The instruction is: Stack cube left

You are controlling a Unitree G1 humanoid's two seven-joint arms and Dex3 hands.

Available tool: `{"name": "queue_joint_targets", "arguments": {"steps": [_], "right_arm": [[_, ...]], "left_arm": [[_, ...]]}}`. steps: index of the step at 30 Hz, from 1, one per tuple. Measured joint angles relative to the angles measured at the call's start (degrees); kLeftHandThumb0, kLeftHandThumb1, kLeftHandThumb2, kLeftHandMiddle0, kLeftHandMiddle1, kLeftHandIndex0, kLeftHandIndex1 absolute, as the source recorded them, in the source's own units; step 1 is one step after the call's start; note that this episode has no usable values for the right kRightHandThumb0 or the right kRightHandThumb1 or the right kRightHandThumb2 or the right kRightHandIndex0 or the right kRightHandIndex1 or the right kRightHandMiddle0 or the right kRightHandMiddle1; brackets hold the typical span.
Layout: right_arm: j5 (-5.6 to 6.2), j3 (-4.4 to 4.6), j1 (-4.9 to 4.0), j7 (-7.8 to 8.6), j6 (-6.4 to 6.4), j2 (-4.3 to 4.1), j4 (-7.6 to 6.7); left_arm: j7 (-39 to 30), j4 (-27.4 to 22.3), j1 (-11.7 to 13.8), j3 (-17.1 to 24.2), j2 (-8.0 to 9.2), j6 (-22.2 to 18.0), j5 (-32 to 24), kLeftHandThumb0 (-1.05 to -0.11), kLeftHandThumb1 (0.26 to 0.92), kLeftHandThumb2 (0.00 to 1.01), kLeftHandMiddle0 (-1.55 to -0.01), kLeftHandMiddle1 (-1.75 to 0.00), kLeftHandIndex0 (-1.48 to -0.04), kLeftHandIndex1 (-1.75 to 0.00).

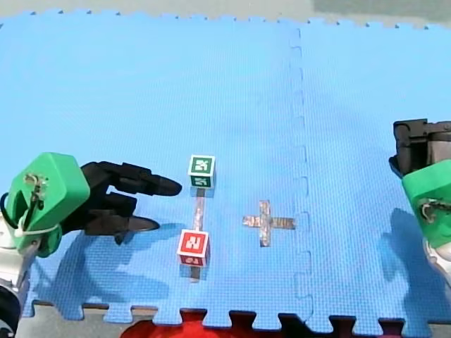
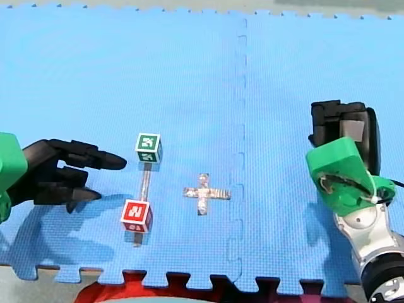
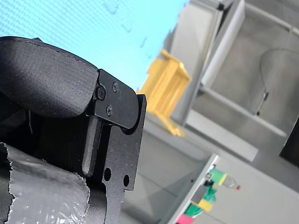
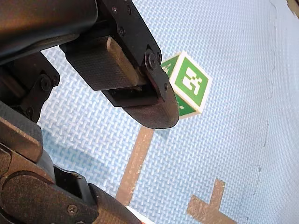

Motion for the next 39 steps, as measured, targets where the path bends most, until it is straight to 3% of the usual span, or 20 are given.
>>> {"name": "queue_joint_targets", "arguments": {"steps": [10, 16, 20, 24, 31, 39], "right_arm": [[-0.19, 0.04, 0.0, -0.23, 0.07, -0.01, -0.19], [-0.19, 0.04, 0.01, -0.23, 0.07, -0.02, -0.37], [-0.21, 0.04, 0.01, -0.24, 0.08, -0.02, -0.43], [-0.23, 0.04, 0.01, -0.33, 0.08, -0.06, -0.46], [-0.27, 0.05, 0.01, -0.59, 0.14, -0.12, -0.47], [-0.23, 0.02, 0.0, -0.59, 0.24, -0.17, -0.6]], "left_arm": [[6.85, 1.51, 0.23, 0.62, -2.28, -2.77, 0.07, -0.825, 0.653, 0.0, -0.95, -1.75, -0.82, 0.0], [8.97, 1.6, 0.58, 0.58, -2.7, -4.17, 0.44, -0.805, 0.651, 0.0, -0.94, -1.75, -0.8, 0.0], [4.42, 1.87, 0.26, -1.32, -1.71, -3.13, 1.98, -0.841, 0.674, 0.01, -0.93, -1.75, -0.61, 0.0], [0.77, 1.5, -0.83, -3.26, 0.09, -3.09, 3.82, -0.879, 0.689, 0.01, -0.92, -1.75, -0.58, 0.0], [0.13, 0.97, -1.47, -4.6, 0.41, -3.0, 5.07, -0.909, 0.685, 0.0, -0.92, -1.75, -0.57, 0.0], [-6.13, 0.97, -3.66, -6.2, 1.48, 0.93, 5.54, -0.925, 0.681, 0.0, -0.89, -1.75, -0.45, 0.0]]}}
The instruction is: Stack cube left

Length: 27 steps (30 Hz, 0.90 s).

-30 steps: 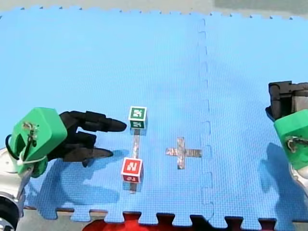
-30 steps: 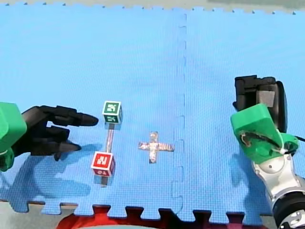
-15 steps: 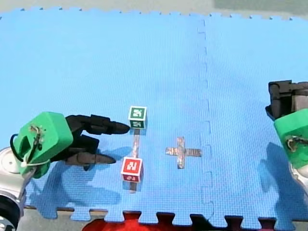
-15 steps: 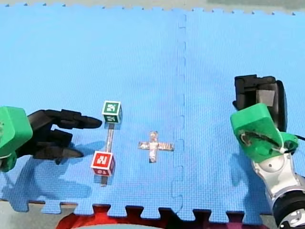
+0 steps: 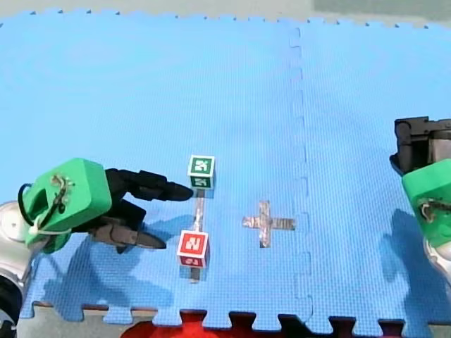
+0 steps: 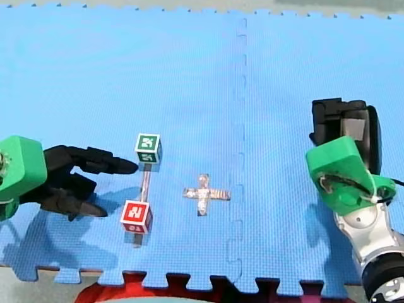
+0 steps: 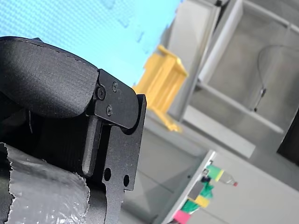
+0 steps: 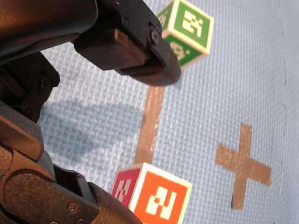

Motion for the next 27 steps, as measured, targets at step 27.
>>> {"name": "queue_joint_targets", "arguments": {"steps": [27], "right_arm": [[0.4, -0.23, 0.02, 0.15, 0.05, 0.13, -0.24]], "left_arm": [[15.8, -4.29, 4.32, -2.78, -3.32, -4.46, 2.84, -1.022, 0.681, 0.0, -0.86, -1.75, -0.56, -0.03]]}}
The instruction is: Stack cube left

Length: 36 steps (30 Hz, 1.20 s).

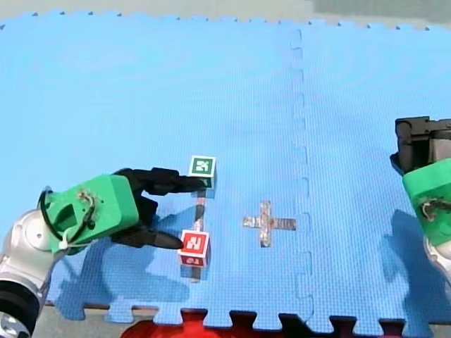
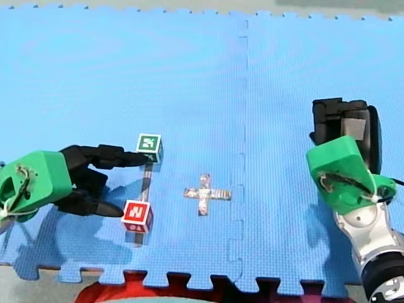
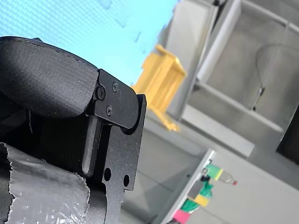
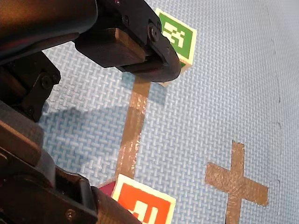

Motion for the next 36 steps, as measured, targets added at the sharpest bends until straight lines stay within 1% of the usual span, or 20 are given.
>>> {"name": "queue_joint_targets", "arguments": {"steps": [6, 9, 11, 14, 17, 19, 20, 24, 26, 28, 29, 31, 33, 34, 36], "right_arm": [[0.19, -0.08, 0.0, 0.25, 0.02, -0.01, 0.01], [0.23, -0.1, -0.02, 0.28, 0.03, -0.01, 0.01], [0.23, -0.1, -0.02, 0.29, 0.03, 0.0, 0.02], [0.24, -0.1, -0.02, 0.31, 0.03, 0.0, 0.02], [0.34, -0.18, -0.06, 0.36, 0.04, -0.02, 0.02], [0.4, -0.22, -0.09, 0.36, 0.05, -0.06, 0.02], [0.4, -0.22, -0.11, 0.37, 0.05, -0.06, 0.02], [0.39, -0.22, -0.16, 0.37, 0.02, -0.1, 0.02], [0.34, -0.18, -0.18, 0.36, 0.0, -0.14, 0.02], [0.2, -0.1, -0.2, 0.28, -0.01, -0.18, 0.02], [0.11, -0.04, -0.22, 0.21, -0.02, -0.2, 0.02], [-0.05, 0.04, -0.24, 0.07, -0.04, -0.2, 0.0], [-0.26, 0.12, -0.24, -0.06, -0.04, -0.18, -0.02], [-0.36, 0.16, -0.24, -0.08, -0.04, -0.17, -0.02], [-0.46, 0.21, -0.23, -0.1, -0.04, -0.13, -0.01]], "left_arm": [[1.65, -1.18, 0.6, -0.87, -0.03, -0.6, 0.72, -1.024, 0.682, 0.0, -0.84, -1.75, -0.63, -0.05], [-0.9, -2.58, 1.04, -1.46, 0.38, -1.4, 0.55, -1.021, 0.683, 0.0, -0.84, -1.75, -0.66, -0.06], [-4.03, -3.75, 0.96, -1.94, 1.01, -1.06, 0.51, -1.019, 0.683, 0.0, -0.83, -1.75, -0.69, -0.06], [-9.21, -5.4, 0.14, -2.8, 2.24, 0.75, 0.57, -1.018, 0.682, 0.0, -0.84, -1.75, -0.68, -0.05], [-13.57, -7.54, -0.54, -4.05, 4.02, 2.38, 0.94, -1.02, 0.683, 0.0, -0.84, -1.75, -0.67, -0.03], [-14.31, -8.67, -0.72, -4.75, 4.87, 2.34, 1.63, -1.027, 0.688, 0.0, -0.84, -1.75, -0.66, -0.02], [-14.39, -9.01, -0.72, -5.06, 5.12, 2.15, 1.95, -1.04, 0.701, 0.01, -0.84, -1.75, -0.64, -0.01], [-14.13, -10.88, -0.63, -6.3, 5.7, 1.53, 3.06, -1.048, 0.736, 0.02, -0.82, -1.75, -0.62, 0.0], [-14.02, -12.13, -0.53, -6.76, 5.93, 1.65, 3.39, -1.048, 0.747, 0.02, -0.82, -1.75, -0.67, -0.02], [-14.11, -13.52, -0.41, -7.32, 6.15, 2.41, 3.81, -1.048, 0.762, 0.02, -0.84, -1.75, -0.76, -0.07], [-14.26, -14.49, -0.34, -7.73, 6.3, 3.22, 4.22, -1.048, 0.767, 0.02, -0.87, -1.75, -0.82, -0.08], [-14.45, -16.54, -0.14, -8.31, 6.54, 4.86, 4.81, -1.048, 0.77, 0.02, -0.89, -1.75, -0.84, -0.08], [-14.43, -19.21, 0.26, -8.65, 6.7, 6.62, 5.4, -1.048, 0.771, 0.02, -0.9, -1.75, -0.84, -0.07], [-14.09, -20.78, 0.58, -8.71, 6.7, 7.55, 5.84, -1.047, 0.758, 0.01, -0.9, -1.75, -0.79, -0.04], [-13.18, -23.14, 1.3, -8.77, 6.68, 9.01, 6.97, -1.019, 0.732, 0.0, -0.91, -1.75, -0.75, -0.02]]}}
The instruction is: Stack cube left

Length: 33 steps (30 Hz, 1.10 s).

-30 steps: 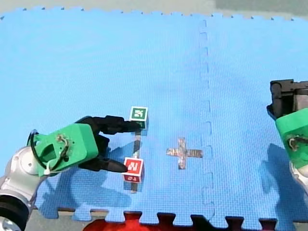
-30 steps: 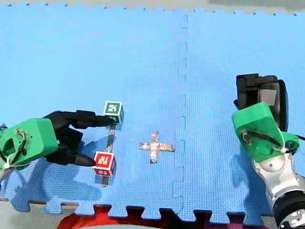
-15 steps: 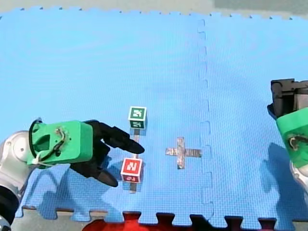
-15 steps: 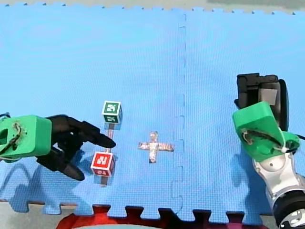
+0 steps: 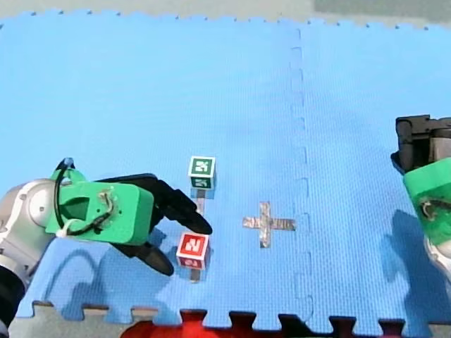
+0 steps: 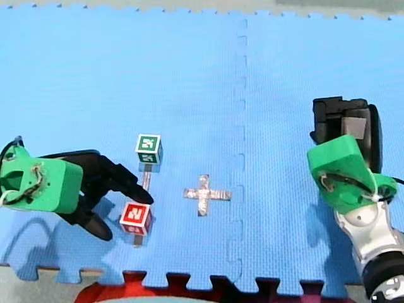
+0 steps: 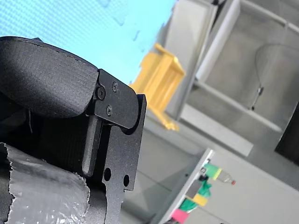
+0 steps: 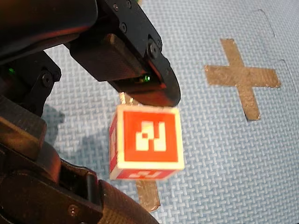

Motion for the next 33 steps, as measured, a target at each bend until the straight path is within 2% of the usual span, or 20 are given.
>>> {"name": "queue_joint_targets", "arguments": {"steps": [2, 5, 12, 20, 25, 28, 33], "right_arm": [[-0.1, 0.04, 0.0, 0.0, 0.0, 0.05, 0.0], [-0.23, 0.11, 0.01, 0.0, 0.0, 0.13, 0.0], [-0.25, 0.2, 0.03, -0.02, -0.02, 0.15, 0.0], [-0.24, 0.19, 0.1, -0.02, -0.34, 0.14, -0.15], [-0.22, 0.16, 0.19, -0.03, -0.72, 0.07, -0.46], [-0.13, 0.02, 0.32, -0.03, -1.44, -0.18, -0.95], [0.07, -0.22, 0.45, -0.05, -2.11, -0.74, -1.36]], "left_arm": [[1.14, -2.77, 0.91, -0.01, -0.06, 1.79, 1.47, -0.962, 0.714, 0.0, -0.91, -1.75, -0.72, -0.01], [3.02, -6.81, 2.35, 0.0, -0.14, 4.08, 3.74, -0.925, 0.718, 0.0, -0.9, -1.75, -0.71, 0.0], [11.45, -16.22, 6.76, 0.02, -0.52, 8.03, 10.33, -0.896, 0.723, 0.0, -0.87, -1.75, -0.74, -0.01], [24.89, -25.69, 12.61, -1.19, -1.2, 12.99, 21.37, -0.875, 0.743, 0.01, -0.87, -1.75, -0.76, -0.02], [33.47, -27.54, 15.08, -2.54, -1.3, 13.02, 26.44, -0.874, 0.758, 0.01, -0.87, -1.75, -0.73, 0.0], [38.91, -27.78, 16.51, -3.87, -0.98, 12.58, 29.31, -0.876, 0.766, 0.01, -0.86, -1.75, -0.69, 0.0], [42.56, -28.42, 17.24, -5.33, -0.14, 12.78, 31.66, -0.876, 0.773, 0.01, -0.86, -1.75, -0.65, 0.0]]}}
